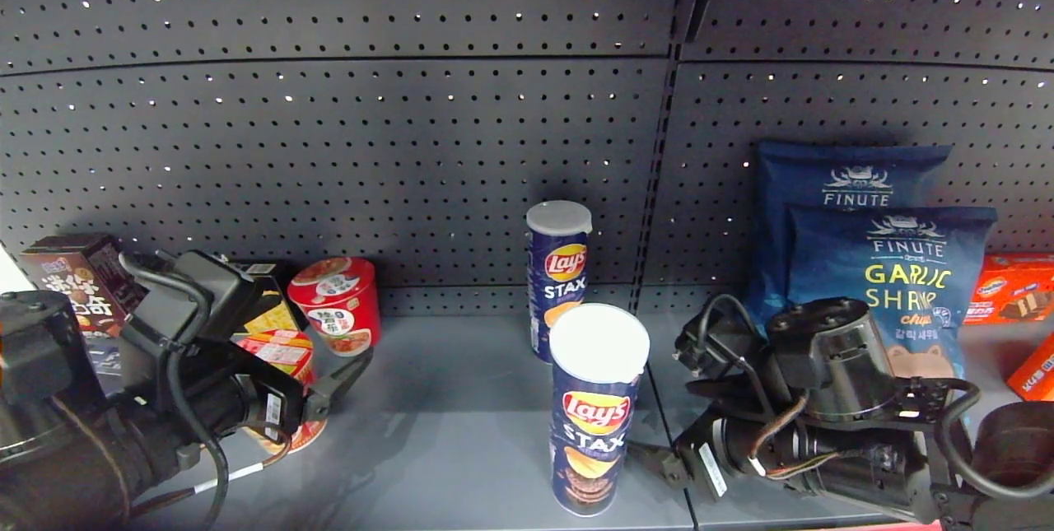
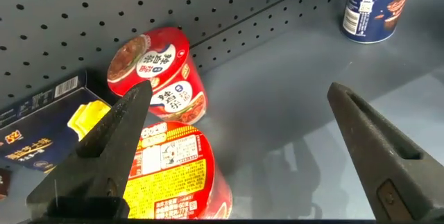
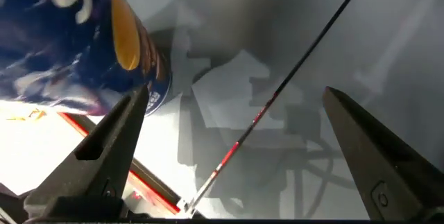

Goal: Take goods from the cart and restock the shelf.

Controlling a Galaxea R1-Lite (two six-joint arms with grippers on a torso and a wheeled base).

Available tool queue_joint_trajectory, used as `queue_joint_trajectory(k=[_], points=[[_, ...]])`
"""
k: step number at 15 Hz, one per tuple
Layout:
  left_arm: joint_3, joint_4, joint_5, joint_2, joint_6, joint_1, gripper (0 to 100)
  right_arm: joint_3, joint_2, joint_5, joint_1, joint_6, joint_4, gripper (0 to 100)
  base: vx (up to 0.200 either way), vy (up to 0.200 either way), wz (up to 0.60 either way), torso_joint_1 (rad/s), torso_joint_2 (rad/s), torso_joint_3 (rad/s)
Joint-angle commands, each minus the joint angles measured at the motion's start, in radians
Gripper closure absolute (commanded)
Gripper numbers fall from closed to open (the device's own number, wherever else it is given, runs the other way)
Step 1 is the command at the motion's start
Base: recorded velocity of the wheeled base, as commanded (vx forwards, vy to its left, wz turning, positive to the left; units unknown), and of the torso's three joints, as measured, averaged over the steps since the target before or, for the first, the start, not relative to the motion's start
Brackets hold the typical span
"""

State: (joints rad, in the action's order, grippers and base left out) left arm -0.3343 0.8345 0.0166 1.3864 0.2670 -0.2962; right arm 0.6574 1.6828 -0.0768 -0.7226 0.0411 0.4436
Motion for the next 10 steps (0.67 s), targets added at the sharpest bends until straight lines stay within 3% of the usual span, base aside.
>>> queue_joint_trajectory(k=[1, 10], points=[[0.001, 0.0, 0.0, 0.002, 0.0, 0.0, 0, 0.022, 0.021, 0.0, 0.0, 0.0, 0.0, 0, 0.0, 0.0, 0.0, 0.0, 0.0, 0.0], [0.006, 0.0, 0.0, 0.0, 0.0, 0.0, 0, -0.025, -0.051, 0.009, -0.005, -0.001, 0.0, 0, 0.0, 0.0, 0.0, 0.0, 0.0, 0.0]])
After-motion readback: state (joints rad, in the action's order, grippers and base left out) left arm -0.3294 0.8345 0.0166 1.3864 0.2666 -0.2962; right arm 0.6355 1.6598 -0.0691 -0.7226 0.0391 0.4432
